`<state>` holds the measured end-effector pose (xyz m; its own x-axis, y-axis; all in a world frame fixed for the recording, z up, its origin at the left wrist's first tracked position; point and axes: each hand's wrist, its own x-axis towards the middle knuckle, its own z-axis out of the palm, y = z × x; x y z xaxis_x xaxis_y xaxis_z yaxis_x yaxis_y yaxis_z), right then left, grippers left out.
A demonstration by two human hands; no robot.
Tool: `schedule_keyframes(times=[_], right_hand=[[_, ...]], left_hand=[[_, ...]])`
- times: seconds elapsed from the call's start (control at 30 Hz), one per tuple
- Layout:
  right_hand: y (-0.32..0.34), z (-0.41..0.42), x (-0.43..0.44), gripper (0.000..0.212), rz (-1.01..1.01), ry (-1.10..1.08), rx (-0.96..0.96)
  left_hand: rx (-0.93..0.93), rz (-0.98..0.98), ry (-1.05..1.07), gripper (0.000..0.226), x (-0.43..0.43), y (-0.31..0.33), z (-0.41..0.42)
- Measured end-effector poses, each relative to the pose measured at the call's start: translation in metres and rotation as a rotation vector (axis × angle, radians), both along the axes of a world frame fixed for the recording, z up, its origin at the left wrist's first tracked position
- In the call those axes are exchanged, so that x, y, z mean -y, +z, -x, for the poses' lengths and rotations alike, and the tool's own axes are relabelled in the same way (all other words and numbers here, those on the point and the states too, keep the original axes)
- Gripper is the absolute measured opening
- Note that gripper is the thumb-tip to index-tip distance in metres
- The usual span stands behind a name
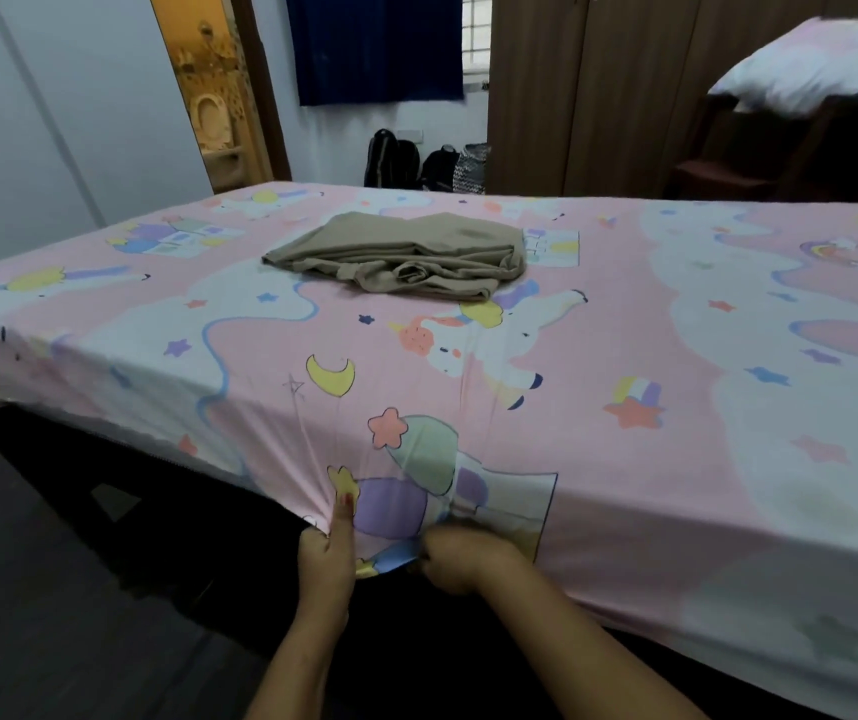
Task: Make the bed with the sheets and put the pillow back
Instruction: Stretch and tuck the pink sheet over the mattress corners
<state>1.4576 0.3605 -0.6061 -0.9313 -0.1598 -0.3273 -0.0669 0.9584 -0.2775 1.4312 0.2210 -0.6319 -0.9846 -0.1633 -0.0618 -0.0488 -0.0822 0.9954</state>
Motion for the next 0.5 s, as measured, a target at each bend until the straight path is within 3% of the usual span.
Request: schedule_keyframes(times=[0.17, 0.3, 0.5], right_hand=[[0.001, -0.012, 0.003, 0.036, -0.123, -0.023, -0.072], [0.001, -0.038, 0.000, 0.030, -0.258, 0.005, -0.393], [-0.019, -0.107, -0.038, 0.024, -0.241, -0.051, -0.951]], left_hand=[[0.032, 0.015, -0.007, 0.034, -0.009, 0.013, 0.005], [0.050, -0.004, 0.029, 0.041, -0.019, 0.020, 0.003], [0.169, -0.171, 0.025, 0.048, -0.045, 0.018, -0.005]])
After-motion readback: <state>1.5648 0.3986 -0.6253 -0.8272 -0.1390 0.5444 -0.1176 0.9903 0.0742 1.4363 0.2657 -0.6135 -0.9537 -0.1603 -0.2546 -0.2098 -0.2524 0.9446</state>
